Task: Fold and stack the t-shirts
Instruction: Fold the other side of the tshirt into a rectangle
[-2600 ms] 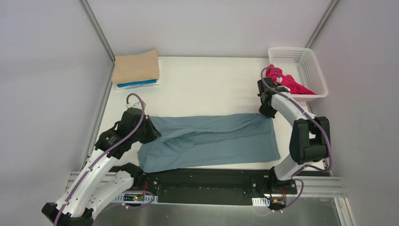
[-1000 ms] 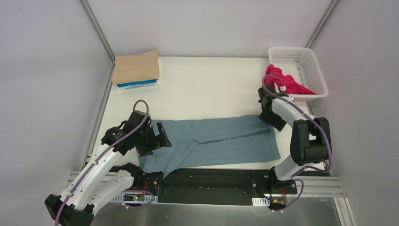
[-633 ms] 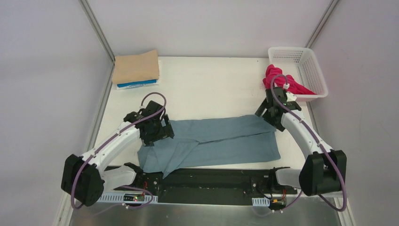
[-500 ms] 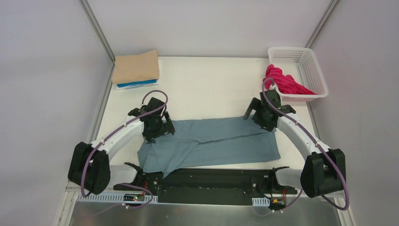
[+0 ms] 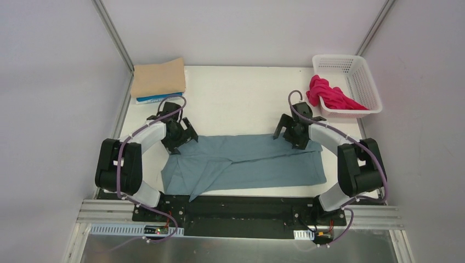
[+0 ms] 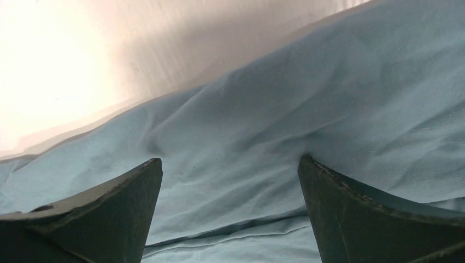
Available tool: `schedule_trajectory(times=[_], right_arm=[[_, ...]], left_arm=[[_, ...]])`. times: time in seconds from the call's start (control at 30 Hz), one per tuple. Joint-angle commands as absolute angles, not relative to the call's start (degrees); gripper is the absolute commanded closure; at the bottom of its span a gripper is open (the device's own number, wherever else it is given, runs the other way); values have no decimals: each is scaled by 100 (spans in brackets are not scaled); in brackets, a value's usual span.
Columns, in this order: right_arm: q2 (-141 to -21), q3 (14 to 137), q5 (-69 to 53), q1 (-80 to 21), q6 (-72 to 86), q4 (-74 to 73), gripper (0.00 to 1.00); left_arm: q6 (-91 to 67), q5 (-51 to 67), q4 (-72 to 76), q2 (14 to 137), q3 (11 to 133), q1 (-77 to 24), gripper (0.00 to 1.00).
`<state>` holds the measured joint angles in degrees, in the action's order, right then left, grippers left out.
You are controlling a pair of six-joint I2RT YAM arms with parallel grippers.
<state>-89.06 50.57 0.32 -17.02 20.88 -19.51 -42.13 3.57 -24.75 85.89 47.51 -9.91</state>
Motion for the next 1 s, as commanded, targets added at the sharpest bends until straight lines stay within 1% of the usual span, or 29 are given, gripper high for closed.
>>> schedule_trajectory(times=[0.0,0.1,0.17,0.27,0.33,0.43,0.5,0.67,0.8,0.97], right_arm=[[-9401,5259,630,-1414,2120,-1859,1],[-9688,5495,417,-1156,2136,-1827,1],[-9825,5735,525,-1084,2099,-1895,1],[-9917,6299,503,-1110,1883,-2195,1],[-9763,6569,348,-1273,1631,-2327,1],[-9368,6798,412,-1884,1161,-2336,1],[-9179,6855,133,-2358,978,-2202,1],[-9260,6942,-1926,-3403,622,-1359,1],[-10074,7660,-3027,-3924,742,-1040,1],[-11292,8778,-3257,-4253,751,-1371,1]], left_arm=[[-3938,378,-1827,9399,4950,-786,6],[-3916,520,-1695,9894,5337,-748,7],[-3875,601,-1671,10253,5703,-740,7],[-3799,884,-1678,10649,6283,-738,8],[-3752,1044,-1679,10655,6508,-738,7],[-3722,926,-1741,10389,6587,-739,2],[-3696,737,-1865,10134,6557,-739,1],[-3677,488,-2153,9452,6321,-738,1],[-3708,409,-2260,8835,5984,-741,1],[-3676,783,-2244,8387,5642,-738,1]])
